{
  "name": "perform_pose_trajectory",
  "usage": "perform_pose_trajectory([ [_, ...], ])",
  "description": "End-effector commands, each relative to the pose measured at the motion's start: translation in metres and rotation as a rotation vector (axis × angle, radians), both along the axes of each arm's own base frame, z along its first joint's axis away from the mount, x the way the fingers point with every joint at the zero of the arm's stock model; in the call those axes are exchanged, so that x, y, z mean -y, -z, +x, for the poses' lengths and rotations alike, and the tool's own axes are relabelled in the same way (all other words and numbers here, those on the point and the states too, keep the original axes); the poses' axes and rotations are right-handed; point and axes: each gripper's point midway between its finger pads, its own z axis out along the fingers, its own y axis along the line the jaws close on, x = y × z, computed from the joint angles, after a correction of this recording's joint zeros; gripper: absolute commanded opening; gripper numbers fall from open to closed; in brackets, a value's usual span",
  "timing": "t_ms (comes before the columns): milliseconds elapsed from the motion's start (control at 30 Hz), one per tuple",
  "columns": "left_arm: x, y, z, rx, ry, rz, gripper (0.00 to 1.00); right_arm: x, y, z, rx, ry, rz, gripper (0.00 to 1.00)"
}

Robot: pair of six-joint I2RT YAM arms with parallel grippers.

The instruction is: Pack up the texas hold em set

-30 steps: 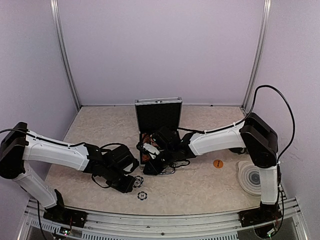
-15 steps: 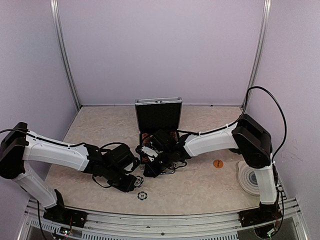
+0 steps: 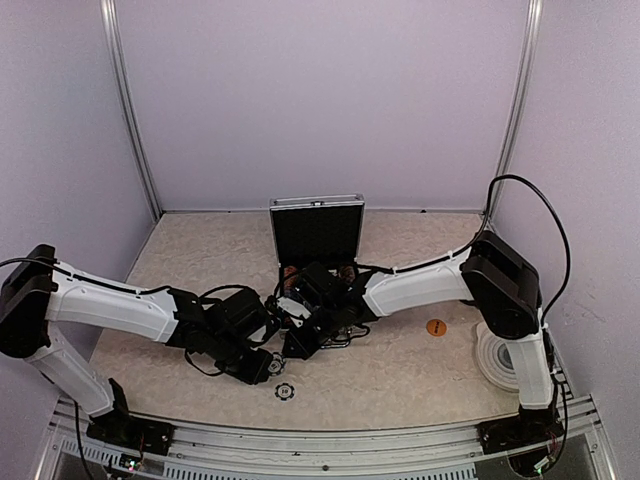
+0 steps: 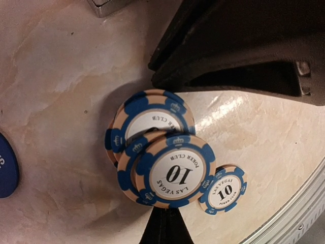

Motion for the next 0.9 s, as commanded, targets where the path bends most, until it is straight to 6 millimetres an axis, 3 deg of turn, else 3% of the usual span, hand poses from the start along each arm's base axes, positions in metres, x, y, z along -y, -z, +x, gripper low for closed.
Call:
perform_pose_trajectory([
  [0, 0.001, 0.000, 0.006, 0.015, -0.015, -0.011, 0.00, -0.003, 0.004, -0.012, -0.015, -0.038, -0.015, 0.06],
  [867, -0.005, -0.004, 0.009, 0.035, -0.043, -0.003, 0.00, -0.012, 0.002, -0.024, -0.008, -0.078, -0.013, 0.07],
])
